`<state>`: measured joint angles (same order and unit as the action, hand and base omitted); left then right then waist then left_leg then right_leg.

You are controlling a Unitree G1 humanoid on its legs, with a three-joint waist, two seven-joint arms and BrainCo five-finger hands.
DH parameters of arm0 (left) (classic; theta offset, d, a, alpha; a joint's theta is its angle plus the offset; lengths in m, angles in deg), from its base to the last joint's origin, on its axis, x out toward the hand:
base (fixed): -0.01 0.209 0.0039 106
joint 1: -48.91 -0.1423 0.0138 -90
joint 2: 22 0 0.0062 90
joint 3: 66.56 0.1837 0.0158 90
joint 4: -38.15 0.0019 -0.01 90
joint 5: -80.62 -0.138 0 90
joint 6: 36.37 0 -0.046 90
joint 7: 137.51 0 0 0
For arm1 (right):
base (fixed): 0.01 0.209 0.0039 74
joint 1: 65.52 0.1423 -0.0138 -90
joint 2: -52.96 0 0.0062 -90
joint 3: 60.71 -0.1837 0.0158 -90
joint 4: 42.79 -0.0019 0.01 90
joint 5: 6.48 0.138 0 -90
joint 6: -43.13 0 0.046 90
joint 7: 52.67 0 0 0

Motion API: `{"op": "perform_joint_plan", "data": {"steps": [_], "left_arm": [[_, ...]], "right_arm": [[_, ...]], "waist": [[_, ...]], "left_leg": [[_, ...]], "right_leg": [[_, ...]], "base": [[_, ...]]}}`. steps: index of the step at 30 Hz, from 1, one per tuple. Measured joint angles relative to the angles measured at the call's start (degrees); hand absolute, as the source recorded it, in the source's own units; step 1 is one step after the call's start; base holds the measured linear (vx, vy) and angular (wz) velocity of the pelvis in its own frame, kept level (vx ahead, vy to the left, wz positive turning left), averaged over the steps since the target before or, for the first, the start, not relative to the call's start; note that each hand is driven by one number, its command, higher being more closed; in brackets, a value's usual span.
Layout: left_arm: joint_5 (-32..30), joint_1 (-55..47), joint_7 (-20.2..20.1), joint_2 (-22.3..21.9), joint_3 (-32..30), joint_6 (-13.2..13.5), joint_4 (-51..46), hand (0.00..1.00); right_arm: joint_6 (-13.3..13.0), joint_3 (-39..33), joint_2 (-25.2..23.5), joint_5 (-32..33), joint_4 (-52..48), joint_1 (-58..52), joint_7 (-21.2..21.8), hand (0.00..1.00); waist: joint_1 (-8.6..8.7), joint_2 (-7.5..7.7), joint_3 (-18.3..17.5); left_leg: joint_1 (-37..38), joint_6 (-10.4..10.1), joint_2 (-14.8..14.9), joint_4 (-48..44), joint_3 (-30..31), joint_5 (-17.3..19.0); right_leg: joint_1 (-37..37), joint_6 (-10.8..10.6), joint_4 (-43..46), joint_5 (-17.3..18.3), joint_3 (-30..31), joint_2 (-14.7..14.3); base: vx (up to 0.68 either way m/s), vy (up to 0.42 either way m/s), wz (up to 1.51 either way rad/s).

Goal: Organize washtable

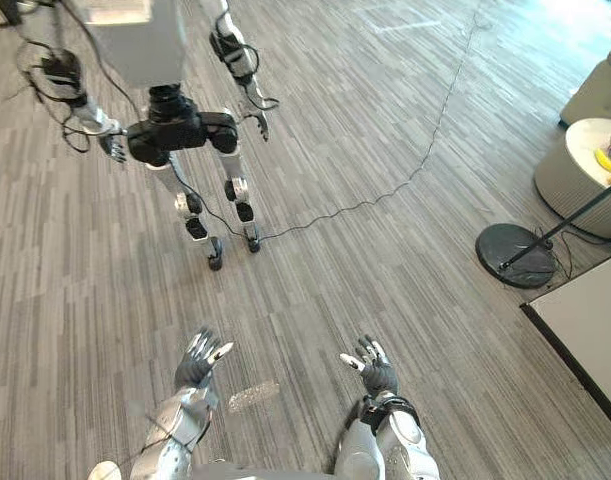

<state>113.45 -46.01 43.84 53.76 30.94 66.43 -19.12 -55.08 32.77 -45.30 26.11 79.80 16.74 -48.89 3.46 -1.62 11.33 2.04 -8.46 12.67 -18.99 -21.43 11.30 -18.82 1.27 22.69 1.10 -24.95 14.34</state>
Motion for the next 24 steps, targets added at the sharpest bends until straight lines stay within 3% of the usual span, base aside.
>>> {"op": "perform_joint_plan", "data": {"steps": [1,2,4,5,6,7,8,9,11,12,17,24], "left_arm": [[0.0,-0.3,0.0,0.0,-0.3,0.0,0.5,0.0],[0.0,-0.8,0.1,-0.3,-0.8,0.0,1.7,0.0],[0.1,-1.5,0.1,-0.4,-0.9,0.1,1.7,0.0],[0.1,-2.6,0.0,-0.5,-0.9,0.2,2.0,0.0],[0.1,-2.9,0.0,-0.5,-0.9,0.2,2.7,0.0],[0.1,-3.1,0.1,-0.5,-1.1,0.2,2.8,0.0],[0.1,-4.2,0.0,-0.5,-1.6,0.2,2.8,0.0],[0.1,-4.4,0.0,-0.5,-1.6,0.1,2.8,0.0],[0.1,-4.9,0.0,-0.3,-2.9,0.1,3.0,0.0],[0.0,-4.6,0.1,0.0,-3.6,0.2,3.3,0.0],[-2.8,-6.3,0.2,0.9,-3.8,0.4,6.3,0.0],[-6.6,-5.9,0.2,0.7,-4.1,1.0,12.4,0.0]], "right_arm": [[0.1,-0.3,0.4,0.0,0.1,-0.1,0.0,0.0],[0.0,-0.2,0.9,0.0,-0.3,-0.5,0.1,0.0],[-0.1,0.0,1.5,0.0,-0.3,-1.0,0.2,0.0],[-0.1,-0.2,1.6,0.0,-0.3,-0.3,0.4,0.0],[-0.3,-0.9,1.7,0.0,-0.2,0.1,0.3,0.0],[-0.3,-0.9,1.7,0.0,-0.2,0.2,0.2,0.0],[-0.3,-1.0,1.7,-0.2,-0.2,0.2,0.2,0.0],[-0.3,-1.2,1.7,-0.6,-0.1,0.2,0.2,0.0],[-0.3,-2.2,1.0,-1.0,0.6,0.2,0.1,0.0],[-0.3,-2.8,0.5,-1.8,2.6,0.8,0.2,0.0],[-0.3,-5.6,-0.8,-5.7,10.8,1.1,-0.4,0.0],[-0.4,-8.2,-0.9,-6.2,16.4,0.7,-1.7,0.0]], "waist": [[-0.26,-0.15,0.1],[-0.76,-0.18,0.2],[-1.42,0.82,0.6],[-2.09,0.41,0.6],[-2.14,0.06,0.5],[-2.22,0.02,0.5],[-2.57,-0.39,0.3],[-2.68,-0.78,0.2],[-2.76,-0.72,-0.9],[-2.96,-0.32,-0.9],[-2.95,-0.67,-1.2],[-2.21,-0.88,-1.8]], "left_leg": [[-0.3,0.0,1.2,-3.3,-0.6,0.0],[-3.0,-1.9,2.8,-11.9,3.9,-3.1],[-6.6,-3.2,4.0,-20.0,6.9,-7.1],[-9.1,-2.3,4.5,-23.0,7.0,-6.0],[-10.7,-0.4,4.5,-21.6,6.0,-4.7],[-10.7,0.1,4.2,-19.1,4.5,-4.5],[-10.3,1.0,3.3,-9.5,1.8,-5.3],[-10.3,1.6,2.8,-5.4,1.2,-5.7],[-7.8,1.7,0.5,1.8,1.1,-5.4],[-7.3,1.8,-0.9,6.2,0.8,-5.4],[-2.4,2.5,-3.5,11.1,-1.6,-6.0],[1.1,1.5,-3.6,17.2,-4.2,-7.8]], "right_leg": [[1.1,-0.2,0.5,1.4,-0.4,0.0],[4.7,-0.9,1.1,3.7,-2.1,0.3],[8.1,-0.9,-0.9,4.3,-3.5,0.5],[10.1,-1.0,-3.0,4.2,-4.3,0.3],[12.0,-1.6,-5.1,3.6,-5.2,0.1],[12.8,-2.0,-6.0,3.3,-5.4,0.0],[13.7,-2.9,-7.6,2.6,-5.4,-0.6],[13.8,-3.3,-8.1,2.3,-5.3,-1.2],[13.7,-4.7,-11.9,0.0,-4.9,-2.3],[13.8,-5.1,-16.7,-2.9,-4.7,-3.1],[17.6,-5.8,-22.9,-5.8,-2.2,-3.2],[17.4,-5.6,-24.8,-6.4,0.3,-5.0]], "base": [[0.2,-0.103,0.5],[0.17,-0.105,0.49],[0.18,-0.097,0.41],[0.2,-0.028,0.3],[0.16,0.021,0.23],[0.2,0.096,0.08],[0.16,0.128,-0.07],[0.18,0.187,-0.12],[0.13,0.137,-0.06],[0.1,0.141,-0.06],[0.08,0.108,-0.16],[0.01,-0.019,-0.23]]}}
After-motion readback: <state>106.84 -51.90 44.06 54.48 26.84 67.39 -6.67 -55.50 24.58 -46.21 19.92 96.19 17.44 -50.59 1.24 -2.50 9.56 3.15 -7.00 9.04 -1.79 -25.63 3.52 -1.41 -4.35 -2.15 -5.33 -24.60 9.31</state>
